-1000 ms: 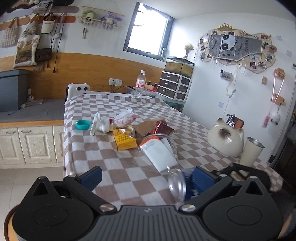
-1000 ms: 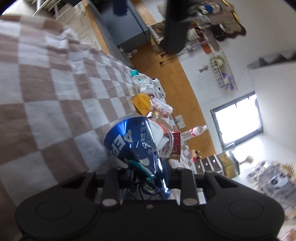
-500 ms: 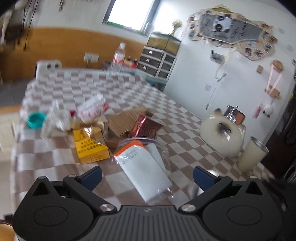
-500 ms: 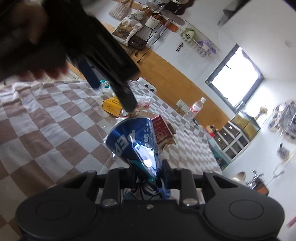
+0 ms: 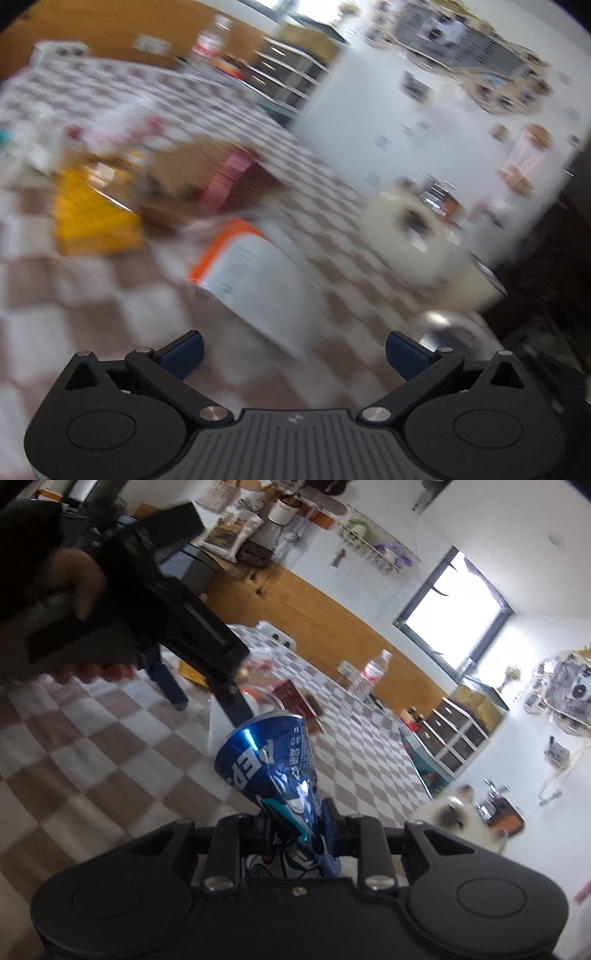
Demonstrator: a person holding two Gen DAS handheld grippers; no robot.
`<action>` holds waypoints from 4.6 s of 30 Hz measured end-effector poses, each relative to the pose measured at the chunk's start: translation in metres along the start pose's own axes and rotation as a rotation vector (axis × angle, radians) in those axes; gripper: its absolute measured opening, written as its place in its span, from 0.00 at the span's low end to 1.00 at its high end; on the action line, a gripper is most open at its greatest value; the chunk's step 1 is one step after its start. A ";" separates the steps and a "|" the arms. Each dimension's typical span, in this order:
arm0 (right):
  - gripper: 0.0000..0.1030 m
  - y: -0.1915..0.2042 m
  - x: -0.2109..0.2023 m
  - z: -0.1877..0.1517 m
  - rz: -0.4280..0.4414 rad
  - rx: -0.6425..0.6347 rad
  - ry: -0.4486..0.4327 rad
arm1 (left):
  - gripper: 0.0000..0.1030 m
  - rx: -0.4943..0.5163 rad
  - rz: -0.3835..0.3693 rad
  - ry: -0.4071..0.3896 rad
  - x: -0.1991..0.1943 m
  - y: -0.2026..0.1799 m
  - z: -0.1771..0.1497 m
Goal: Collect trash
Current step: 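Grasp the clear plastic cup with the left gripper while the right holds the can, then carry the held cup and Pepsi can over the wastebasket with both grippers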
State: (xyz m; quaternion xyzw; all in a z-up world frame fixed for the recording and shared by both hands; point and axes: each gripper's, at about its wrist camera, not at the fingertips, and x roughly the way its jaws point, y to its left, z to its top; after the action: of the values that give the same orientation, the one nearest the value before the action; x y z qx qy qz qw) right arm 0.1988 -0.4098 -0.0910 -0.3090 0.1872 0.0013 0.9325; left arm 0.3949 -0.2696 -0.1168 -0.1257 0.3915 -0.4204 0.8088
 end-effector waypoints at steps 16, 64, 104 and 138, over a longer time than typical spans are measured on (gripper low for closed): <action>0.24 -0.026 -0.012 -0.027 -0.063 0.123 0.057 | 0.83 0.302 0.020 -0.003 -0.003 -0.058 0.044; 0.24 -0.036 -0.004 -0.027 -0.096 0.387 0.108 | 0.22 0.009 -0.184 0.094 0.043 -0.042 -0.013; 0.23 0.036 -0.085 0.074 0.003 0.650 0.008 | 0.13 0.283 0.460 -0.267 -0.196 -0.077 -0.092; 0.23 0.211 -0.028 0.218 0.413 0.490 0.014 | 0.13 0.026 0.774 -0.337 -0.366 0.076 -0.135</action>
State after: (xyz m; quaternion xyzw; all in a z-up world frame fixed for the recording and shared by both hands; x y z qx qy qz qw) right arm 0.2240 -0.1102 -0.0419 -0.0306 0.2472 0.1431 0.9579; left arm 0.2150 0.0787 -0.0530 -0.0262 0.2668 -0.0640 0.9613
